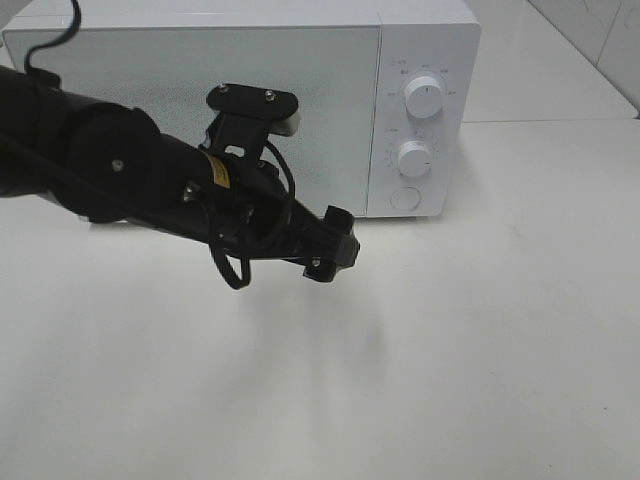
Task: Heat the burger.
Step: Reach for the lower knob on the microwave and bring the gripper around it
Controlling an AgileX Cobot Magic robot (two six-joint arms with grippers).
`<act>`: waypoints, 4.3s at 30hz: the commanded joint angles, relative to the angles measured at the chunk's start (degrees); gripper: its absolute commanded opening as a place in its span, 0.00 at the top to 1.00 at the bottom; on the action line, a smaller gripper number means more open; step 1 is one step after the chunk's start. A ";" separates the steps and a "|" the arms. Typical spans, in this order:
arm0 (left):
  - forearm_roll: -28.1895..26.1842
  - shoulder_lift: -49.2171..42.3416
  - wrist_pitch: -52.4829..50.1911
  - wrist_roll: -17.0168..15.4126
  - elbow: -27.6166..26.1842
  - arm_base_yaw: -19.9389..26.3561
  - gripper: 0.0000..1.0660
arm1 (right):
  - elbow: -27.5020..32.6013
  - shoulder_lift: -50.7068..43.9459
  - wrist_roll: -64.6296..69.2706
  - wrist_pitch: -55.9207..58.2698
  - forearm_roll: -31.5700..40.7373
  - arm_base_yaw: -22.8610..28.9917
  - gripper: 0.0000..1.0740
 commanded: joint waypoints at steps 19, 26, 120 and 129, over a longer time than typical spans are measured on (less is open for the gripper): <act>3.90 -15.87 41.42 0.00 0.06 18.11 0.06 | 0.23 -1.43 -0.29 0.00 0.29 -0.29 0.29; 4.41 -17.42 48.99 0.00 0.06 28.59 0.06 | 0.23 -1.43 -0.29 0.00 0.29 -0.29 0.29; 5.44 -102.44 51.68 0.00 27.27 46.24 0.06 | 0.23 -0.74 -0.06 0.00 0.17 -0.29 0.30; 5.44 -102.44 51.68 0.00 27.27 46.24 0.06 | 0.23 -0.74 0.17 0.00 0.17 -0.29 0.31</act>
